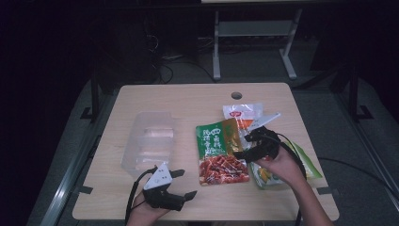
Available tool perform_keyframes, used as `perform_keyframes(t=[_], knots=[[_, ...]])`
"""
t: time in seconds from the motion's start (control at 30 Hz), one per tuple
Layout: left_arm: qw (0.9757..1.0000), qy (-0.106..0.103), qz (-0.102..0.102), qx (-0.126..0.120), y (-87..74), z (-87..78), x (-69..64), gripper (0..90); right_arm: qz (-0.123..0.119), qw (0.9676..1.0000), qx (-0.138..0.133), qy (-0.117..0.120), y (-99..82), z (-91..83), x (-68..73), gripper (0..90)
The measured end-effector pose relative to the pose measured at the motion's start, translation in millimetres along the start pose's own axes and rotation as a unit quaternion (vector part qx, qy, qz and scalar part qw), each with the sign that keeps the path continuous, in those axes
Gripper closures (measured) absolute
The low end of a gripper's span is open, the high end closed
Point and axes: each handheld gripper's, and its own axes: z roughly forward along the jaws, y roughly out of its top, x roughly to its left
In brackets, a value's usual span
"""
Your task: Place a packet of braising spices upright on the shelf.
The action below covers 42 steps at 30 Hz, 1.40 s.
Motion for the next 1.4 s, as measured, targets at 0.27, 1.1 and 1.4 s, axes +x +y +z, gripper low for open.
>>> perform_keyframes(t=[0.27,1.1,1.4], knots=[[1.0000,-0.003,-0.001,0.001,0.9,1.8,-0.5,19.7,0.010,0.9994,0.030,-0.012,20.1,15.6,-22.0,20.5],[1.0000,-0.006,0.004,0.005,0.5,4.0,-2.9,20.3,0.023,0.9947,0.081,-0.060,35.3,64.5,-45.8,51.8],[0.9999,-0.005,0.002,0.010,0.1,4.9,-1.5,20.5,0.028,0.9953,0.080,-0.047,35.3,66.3,-41.4,80.2]])
